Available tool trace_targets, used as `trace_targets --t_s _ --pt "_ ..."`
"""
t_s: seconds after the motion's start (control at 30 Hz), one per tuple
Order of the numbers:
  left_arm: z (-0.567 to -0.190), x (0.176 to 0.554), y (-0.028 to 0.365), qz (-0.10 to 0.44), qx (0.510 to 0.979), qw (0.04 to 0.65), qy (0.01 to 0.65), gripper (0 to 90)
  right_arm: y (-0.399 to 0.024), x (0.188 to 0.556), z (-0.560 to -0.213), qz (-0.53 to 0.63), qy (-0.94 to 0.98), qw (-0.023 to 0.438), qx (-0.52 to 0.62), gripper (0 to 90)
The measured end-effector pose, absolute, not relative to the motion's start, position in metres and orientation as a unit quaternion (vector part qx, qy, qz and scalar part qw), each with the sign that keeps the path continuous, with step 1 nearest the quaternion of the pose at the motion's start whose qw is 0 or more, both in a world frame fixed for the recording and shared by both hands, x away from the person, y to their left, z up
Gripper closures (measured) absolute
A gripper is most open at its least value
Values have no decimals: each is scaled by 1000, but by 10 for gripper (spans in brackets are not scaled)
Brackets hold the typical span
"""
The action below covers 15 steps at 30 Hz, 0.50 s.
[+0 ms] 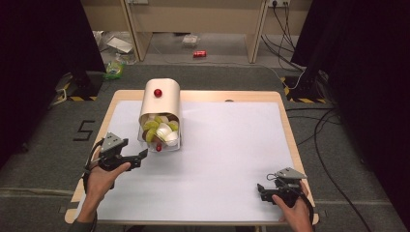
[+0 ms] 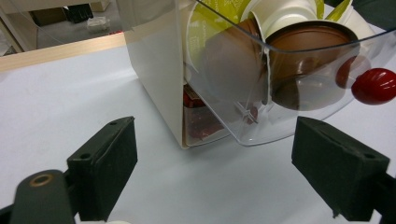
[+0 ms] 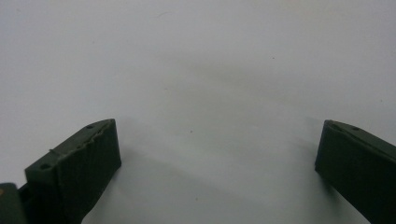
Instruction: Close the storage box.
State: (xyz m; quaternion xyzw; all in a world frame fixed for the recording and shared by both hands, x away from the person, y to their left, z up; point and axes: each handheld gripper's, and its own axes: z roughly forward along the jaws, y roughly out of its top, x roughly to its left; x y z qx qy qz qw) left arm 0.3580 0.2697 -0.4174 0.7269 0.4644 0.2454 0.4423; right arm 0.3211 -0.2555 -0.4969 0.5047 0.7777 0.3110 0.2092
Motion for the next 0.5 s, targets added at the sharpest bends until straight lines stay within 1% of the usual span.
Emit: trace_targets --t_s 0.5 --pt "-418 366 265 244 715 452 475 128 -256 321 -497 311 778 209 505 4"
